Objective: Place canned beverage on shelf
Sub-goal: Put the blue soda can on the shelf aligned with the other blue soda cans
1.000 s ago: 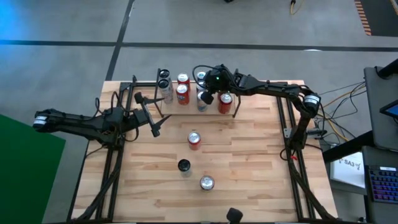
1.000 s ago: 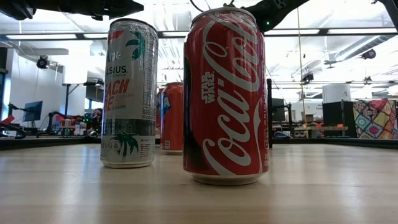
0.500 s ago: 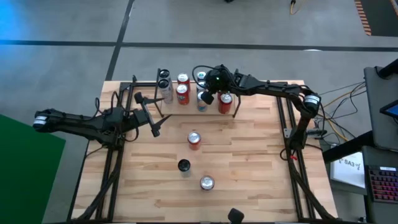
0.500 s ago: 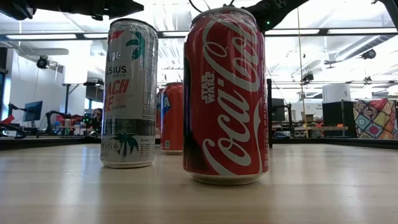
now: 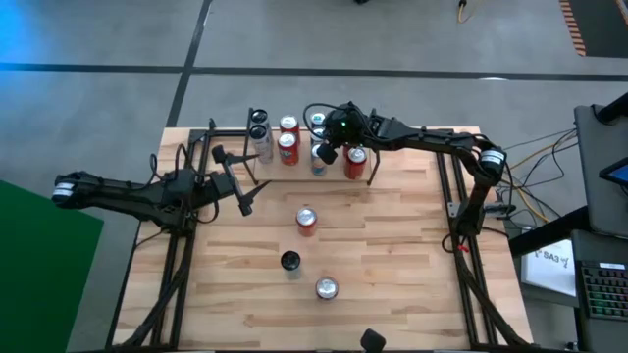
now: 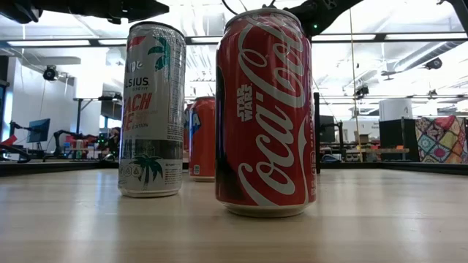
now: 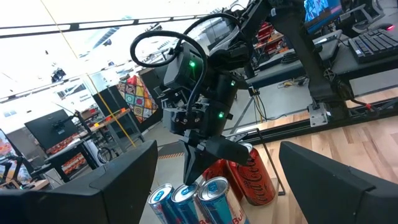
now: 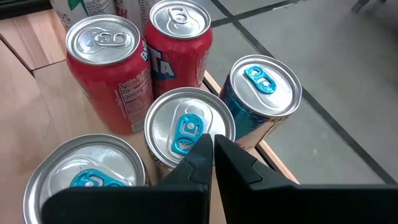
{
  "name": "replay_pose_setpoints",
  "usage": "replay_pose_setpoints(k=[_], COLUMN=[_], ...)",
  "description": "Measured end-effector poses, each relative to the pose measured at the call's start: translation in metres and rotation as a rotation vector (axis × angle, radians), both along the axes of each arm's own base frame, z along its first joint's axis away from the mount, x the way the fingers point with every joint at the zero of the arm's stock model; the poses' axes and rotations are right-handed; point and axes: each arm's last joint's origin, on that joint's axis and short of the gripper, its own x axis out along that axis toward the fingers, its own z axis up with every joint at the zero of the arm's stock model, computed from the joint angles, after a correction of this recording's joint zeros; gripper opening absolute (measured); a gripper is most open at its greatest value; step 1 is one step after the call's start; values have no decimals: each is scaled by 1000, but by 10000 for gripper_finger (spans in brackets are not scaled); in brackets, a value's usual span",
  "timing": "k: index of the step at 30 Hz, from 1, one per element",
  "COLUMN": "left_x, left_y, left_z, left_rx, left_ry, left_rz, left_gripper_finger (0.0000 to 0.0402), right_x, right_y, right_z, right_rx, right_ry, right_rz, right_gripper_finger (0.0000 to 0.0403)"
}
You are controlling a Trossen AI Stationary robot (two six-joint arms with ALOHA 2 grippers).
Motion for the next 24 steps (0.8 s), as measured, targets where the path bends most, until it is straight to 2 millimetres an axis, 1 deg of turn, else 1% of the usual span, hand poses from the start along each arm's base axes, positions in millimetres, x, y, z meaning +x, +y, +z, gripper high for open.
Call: replay_pose_setpoints(k=[19,24], left_x=[0,0], left_y=[0,0], left_z=[0,0], left_rx=[0,0], left_ry=[0,0], left_rz=[0,0], left_gripper_finger=[322,322], right_x=[0,2], right_y=[5,7], right_z=[-1,4], right_rx=[26,19], right_ry=[6,6], right_rz=[-29,-16], right_gripper_finger=[9,9])
